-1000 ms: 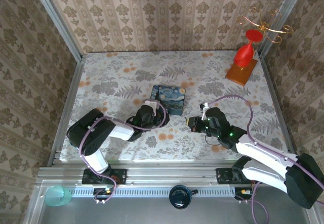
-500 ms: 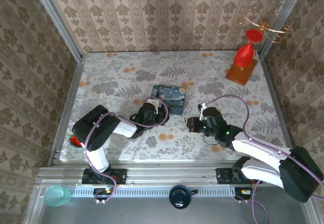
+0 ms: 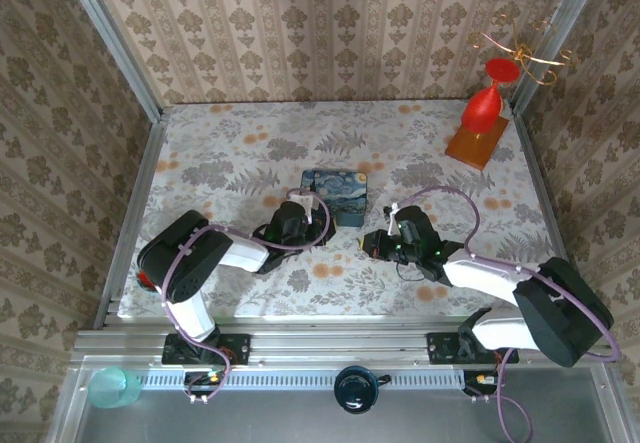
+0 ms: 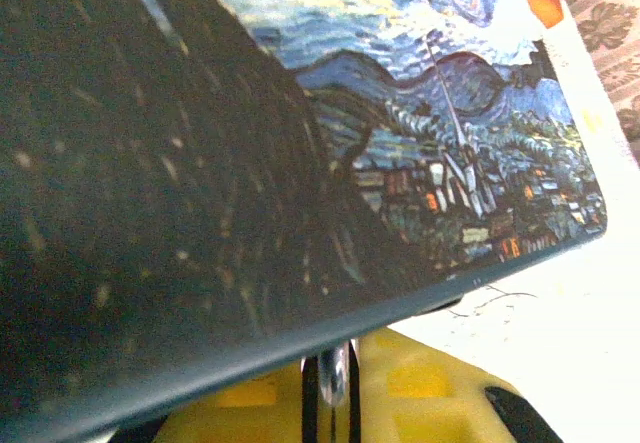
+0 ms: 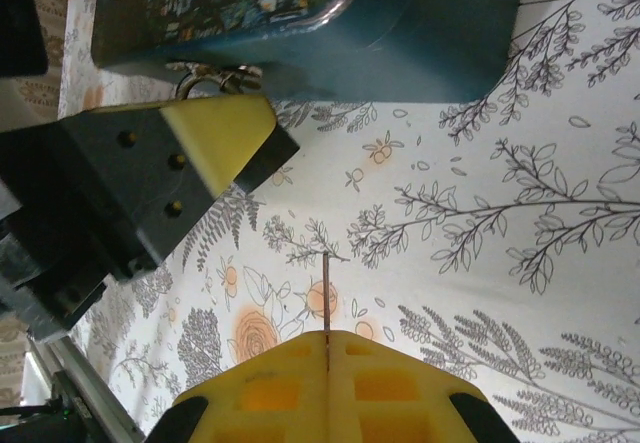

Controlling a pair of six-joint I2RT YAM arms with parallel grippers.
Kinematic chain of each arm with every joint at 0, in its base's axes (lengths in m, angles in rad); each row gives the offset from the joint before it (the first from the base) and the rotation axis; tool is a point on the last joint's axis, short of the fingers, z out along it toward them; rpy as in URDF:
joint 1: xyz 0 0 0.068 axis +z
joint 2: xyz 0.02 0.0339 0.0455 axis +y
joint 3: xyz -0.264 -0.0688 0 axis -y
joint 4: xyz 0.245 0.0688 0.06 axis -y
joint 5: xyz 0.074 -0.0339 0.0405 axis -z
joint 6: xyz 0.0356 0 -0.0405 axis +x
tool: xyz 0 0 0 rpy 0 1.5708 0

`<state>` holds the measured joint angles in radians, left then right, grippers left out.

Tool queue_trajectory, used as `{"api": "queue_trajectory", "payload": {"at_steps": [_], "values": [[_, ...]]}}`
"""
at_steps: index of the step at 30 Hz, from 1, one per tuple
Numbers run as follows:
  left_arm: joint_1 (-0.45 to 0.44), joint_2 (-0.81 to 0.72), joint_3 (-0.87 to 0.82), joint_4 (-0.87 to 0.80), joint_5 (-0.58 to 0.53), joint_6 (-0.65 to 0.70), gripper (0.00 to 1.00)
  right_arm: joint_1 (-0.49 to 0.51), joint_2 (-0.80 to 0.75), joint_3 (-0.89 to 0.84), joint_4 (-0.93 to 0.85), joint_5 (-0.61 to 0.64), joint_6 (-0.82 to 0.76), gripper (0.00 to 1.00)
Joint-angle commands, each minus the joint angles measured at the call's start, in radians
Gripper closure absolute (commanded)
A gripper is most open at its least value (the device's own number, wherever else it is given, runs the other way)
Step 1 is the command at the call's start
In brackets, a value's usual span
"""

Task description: Unlock the padlock with the key

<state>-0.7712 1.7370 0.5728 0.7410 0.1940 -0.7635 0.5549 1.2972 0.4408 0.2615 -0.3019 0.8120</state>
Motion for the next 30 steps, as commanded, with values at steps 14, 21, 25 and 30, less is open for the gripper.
{"api": "queue_trajectory", "payload": {"at_steps": [14, 21, 25, 30], "values": [[0.012, -0.055, 0.034, 0.017, 0.161, -0.211, 0.96, -0.107, 0.192, 0.029, 0.243, -0.280, 0.032, 1.00], [0.030, -0.057, 0.039, 0.052, 0.185, -0.271, 0.97, -0.121, 0.217, 0.016, 0.303, -0.337, 0.024, 1.00], [0.039, -0.047, 0.053, 0.051, 0.205, -0.305, 0.97, -0.121, 0.218, 0.006, 0.326, -0.352, 0.027, 1.00], [0.042, -0.043, 0.067, 0.067, 0.210, -0.324, 0.97, -0.119, 0.241, -0.015, 0.394, -0.377, 0.066, 1.00]]}}
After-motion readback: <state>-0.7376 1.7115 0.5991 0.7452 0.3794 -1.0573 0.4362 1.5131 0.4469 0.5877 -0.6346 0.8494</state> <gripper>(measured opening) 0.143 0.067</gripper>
